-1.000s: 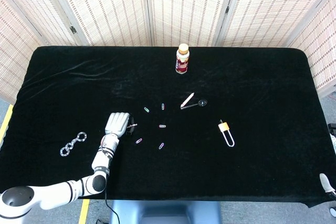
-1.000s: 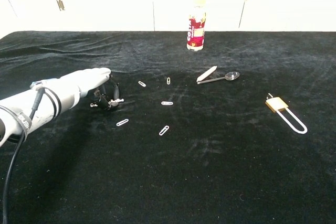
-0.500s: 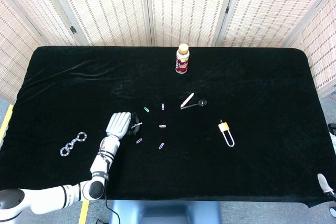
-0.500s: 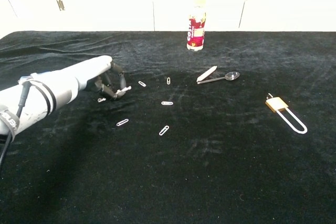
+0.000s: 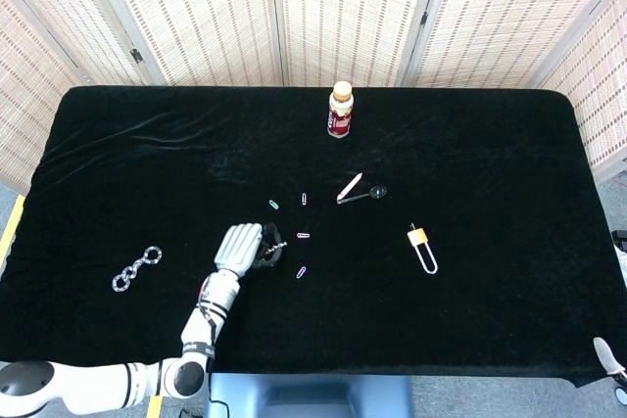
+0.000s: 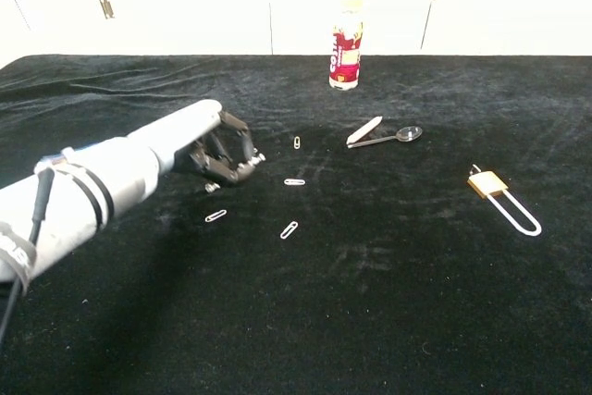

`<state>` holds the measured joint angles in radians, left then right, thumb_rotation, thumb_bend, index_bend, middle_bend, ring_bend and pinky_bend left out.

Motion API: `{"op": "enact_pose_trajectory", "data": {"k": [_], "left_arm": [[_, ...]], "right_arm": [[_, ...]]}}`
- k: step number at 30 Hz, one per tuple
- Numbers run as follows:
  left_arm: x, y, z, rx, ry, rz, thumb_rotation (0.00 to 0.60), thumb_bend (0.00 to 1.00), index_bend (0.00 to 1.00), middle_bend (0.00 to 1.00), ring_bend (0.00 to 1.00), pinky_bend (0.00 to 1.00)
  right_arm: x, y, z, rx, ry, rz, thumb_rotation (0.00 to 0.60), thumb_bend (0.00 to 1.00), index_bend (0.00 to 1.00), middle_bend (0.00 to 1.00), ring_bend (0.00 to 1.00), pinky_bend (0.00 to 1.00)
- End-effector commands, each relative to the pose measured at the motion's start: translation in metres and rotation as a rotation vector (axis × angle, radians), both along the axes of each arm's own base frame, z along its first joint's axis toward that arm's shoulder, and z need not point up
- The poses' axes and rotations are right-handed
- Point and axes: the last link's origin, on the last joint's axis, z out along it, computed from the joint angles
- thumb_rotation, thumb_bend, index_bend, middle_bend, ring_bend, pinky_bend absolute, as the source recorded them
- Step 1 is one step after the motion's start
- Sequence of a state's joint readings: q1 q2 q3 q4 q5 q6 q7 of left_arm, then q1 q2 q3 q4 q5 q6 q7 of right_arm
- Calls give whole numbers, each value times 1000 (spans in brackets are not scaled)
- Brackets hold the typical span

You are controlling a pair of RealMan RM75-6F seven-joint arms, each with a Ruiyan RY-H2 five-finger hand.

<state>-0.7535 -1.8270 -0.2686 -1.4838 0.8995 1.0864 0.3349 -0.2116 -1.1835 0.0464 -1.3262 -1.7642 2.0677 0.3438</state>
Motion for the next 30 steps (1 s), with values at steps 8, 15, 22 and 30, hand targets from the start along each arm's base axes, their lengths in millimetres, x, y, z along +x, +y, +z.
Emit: {"op": "enact_pose_trajectory", "data": {"k": [8, 15, 22, 30], "left_arm": [[1, -5, -24, 11, 46, -34, 600, 604, 847, 1000, 1000, 1000], [-3, -3, -30, 27, 64, -43, 600, 604, 847, 1000, 1000, 1000], [-7, -3, -29, 20, 80, -37, 600, 604, 847, 1000, 1000, 1000], [-11, -1, -25, 13, 67, -23, 600, 604, 848, 1000, 1000, 1000]], "right_arm": [[1, 9, -2, 7, 5, 29, 600, 290, 0, 0, 0, 0], [1, 9, -3, 7, 8, 27, 600, 289, 0, 0, 0, 0], [2, 8, -4, 11, 12, 27, 600, 289, 0, 0, 0, 0], [4, 6, -9, 23, 28, 26, 600, 290, 0, 0, 0, 0]]}}
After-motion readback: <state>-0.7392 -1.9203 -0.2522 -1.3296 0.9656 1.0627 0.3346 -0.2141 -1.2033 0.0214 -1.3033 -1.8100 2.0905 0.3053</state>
